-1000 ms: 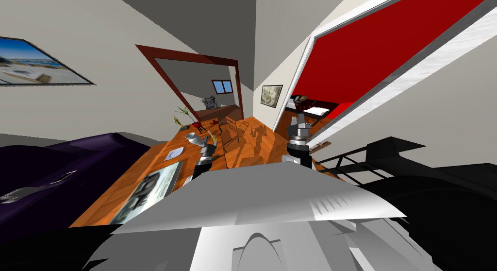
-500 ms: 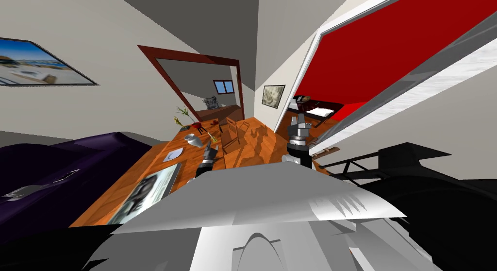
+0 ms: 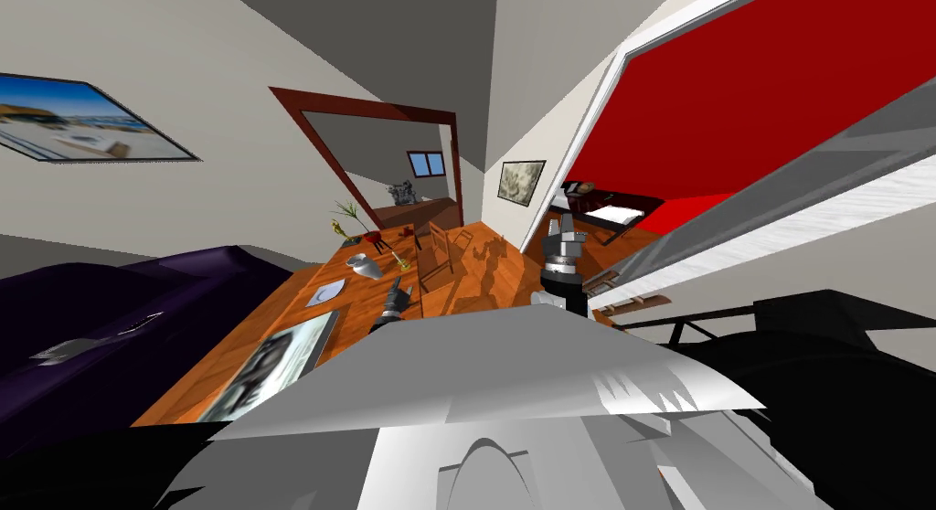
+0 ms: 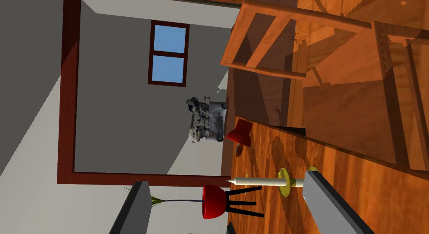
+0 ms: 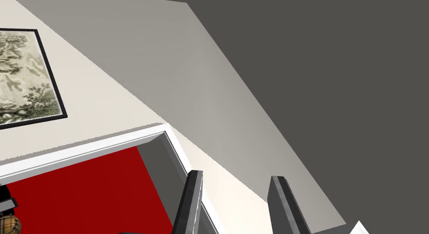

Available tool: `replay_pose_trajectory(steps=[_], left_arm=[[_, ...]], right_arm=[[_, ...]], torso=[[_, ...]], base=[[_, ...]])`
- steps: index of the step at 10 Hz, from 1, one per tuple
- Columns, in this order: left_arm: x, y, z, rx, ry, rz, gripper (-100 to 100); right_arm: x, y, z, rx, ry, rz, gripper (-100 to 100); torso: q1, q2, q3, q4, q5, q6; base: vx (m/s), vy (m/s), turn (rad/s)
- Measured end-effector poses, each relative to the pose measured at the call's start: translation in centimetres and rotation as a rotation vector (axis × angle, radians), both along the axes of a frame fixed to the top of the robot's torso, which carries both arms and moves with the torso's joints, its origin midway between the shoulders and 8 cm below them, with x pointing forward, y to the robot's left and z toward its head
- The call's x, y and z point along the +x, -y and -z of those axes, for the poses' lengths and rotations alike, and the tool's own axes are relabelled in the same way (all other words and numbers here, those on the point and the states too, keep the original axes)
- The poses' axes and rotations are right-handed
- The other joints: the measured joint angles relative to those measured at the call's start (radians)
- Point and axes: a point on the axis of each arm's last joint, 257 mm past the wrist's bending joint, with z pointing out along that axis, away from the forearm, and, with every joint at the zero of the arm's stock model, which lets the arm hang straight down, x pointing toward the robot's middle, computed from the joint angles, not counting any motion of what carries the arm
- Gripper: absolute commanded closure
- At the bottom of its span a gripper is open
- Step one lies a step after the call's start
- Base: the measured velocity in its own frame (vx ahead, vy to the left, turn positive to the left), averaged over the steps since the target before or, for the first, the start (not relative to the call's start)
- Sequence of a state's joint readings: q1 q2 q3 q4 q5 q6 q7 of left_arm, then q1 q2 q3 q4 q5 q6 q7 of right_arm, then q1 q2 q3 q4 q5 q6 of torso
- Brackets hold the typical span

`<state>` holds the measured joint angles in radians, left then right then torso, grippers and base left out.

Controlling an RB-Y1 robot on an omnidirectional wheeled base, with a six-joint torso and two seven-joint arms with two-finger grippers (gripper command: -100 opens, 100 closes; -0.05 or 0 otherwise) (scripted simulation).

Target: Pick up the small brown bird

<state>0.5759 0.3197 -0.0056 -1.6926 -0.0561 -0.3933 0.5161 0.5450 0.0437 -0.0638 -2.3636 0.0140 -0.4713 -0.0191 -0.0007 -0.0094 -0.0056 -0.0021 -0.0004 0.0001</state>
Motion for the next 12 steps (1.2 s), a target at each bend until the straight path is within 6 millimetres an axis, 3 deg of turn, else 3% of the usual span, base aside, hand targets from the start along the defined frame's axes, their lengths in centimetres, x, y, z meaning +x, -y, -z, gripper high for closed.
replay_pose_trajectory(steps=[4, 9, 10, 12], left_arm=[[-3.4, -2.3, 8.3, -0.007, -0.214, -0.036, -100], [-9.6, -5.6, 15.9, -0.005, -0.428, -0.084, -100], [-11.6, -5.9, 17.7, -0.004, -0.477, -0.097, -100], [-13.5, -6.9, 19.0, 0.003, -0.541, -0.111, -100]], right_arm=[[0.0, 0.0, 0.0, 0.0, 0.0, 0.0, 0], [0.0, 0.0, 0.0, 0.0, 0.0, 0.0, 0], [0.0, 0.0, 0.0, 0.0, 0.0, 0.0, 0], [0.0, 0.0, 0.0, 0.0, 0.0, 0.0, 0]], torso=[[0.001, -0.002, -0.001, -0.001, 0.0, 0.0], [0.002, -0.001, -0.001, 0.0, 0.0, 0.0], [0.002, -0.001, 0.0, 0.0, 0.001, 0.0], [0.004, 0.001, 0.001, 0.0, 0.001, 0.0]], base=[[0.185, -0.019, 0.11], [0.146, -0.012, 0.101], [0.116, -0.005, 0.062], [0.123, 0.011, 0.081]])
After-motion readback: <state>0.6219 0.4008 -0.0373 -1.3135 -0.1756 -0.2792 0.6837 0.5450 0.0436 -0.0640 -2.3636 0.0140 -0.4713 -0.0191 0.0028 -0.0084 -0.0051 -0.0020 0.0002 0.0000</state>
